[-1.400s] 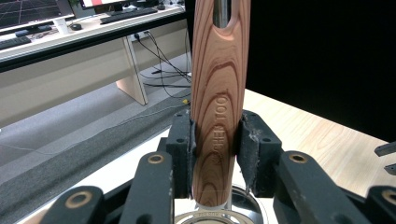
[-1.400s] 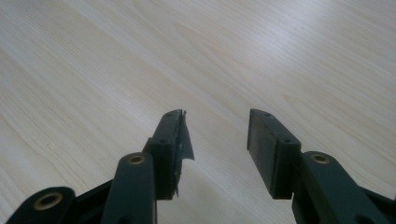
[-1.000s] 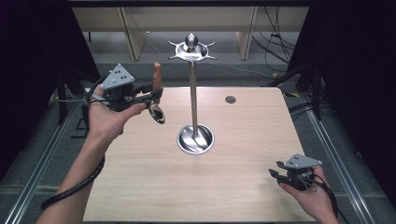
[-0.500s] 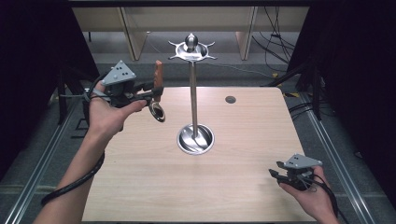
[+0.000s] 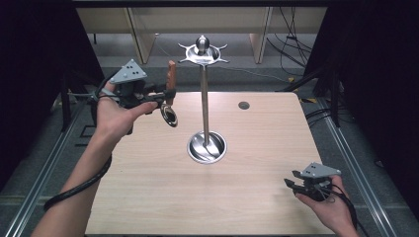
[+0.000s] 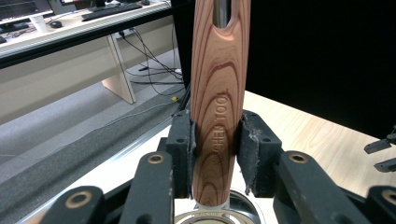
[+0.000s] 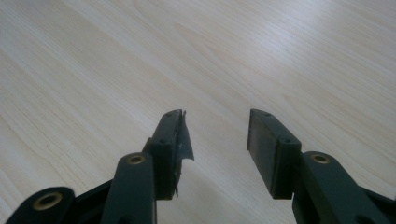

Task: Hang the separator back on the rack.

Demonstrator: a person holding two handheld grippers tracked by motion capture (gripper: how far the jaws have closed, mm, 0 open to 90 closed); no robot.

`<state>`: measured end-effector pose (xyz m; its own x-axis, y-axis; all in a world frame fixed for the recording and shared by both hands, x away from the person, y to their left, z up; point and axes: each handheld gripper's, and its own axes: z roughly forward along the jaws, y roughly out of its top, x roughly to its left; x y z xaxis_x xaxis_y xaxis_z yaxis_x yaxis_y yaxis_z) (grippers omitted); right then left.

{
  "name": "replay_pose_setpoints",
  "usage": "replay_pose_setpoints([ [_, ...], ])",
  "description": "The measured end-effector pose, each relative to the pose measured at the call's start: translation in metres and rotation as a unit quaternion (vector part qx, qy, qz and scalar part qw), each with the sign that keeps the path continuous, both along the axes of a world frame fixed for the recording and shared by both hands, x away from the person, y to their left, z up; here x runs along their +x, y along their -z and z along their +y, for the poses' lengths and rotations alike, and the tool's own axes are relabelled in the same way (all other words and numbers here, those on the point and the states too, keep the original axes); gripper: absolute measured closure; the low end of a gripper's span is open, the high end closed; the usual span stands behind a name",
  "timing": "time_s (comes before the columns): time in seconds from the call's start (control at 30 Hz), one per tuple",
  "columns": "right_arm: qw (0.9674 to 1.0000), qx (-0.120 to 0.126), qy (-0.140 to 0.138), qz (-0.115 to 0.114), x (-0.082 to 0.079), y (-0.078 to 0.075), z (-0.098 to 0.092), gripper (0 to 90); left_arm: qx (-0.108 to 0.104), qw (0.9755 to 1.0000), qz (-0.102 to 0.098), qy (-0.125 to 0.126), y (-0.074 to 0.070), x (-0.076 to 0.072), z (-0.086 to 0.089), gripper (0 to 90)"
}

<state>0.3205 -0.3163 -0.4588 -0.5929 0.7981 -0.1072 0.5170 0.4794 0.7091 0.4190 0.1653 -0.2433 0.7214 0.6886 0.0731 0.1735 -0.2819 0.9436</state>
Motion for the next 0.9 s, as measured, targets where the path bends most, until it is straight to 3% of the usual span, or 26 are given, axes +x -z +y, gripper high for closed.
replay_pose_setpoints([
  [0.37, 1.0, 0.004, 0.001, 0.001, 0.0, 0.001, 0.0, 56.4, 0.009, 0.9999, 0.003, 0.007, -0.009, 0.006, 0.001, 67.1],
  [0.9, 1.0, 0.004, 0.002, 0.003, 0.0, 0.001, 0.0, 56.5, 0.013, 0.9998, 0.014, 0.012, -0.008, 0.014, 0.003, 67.1],
])
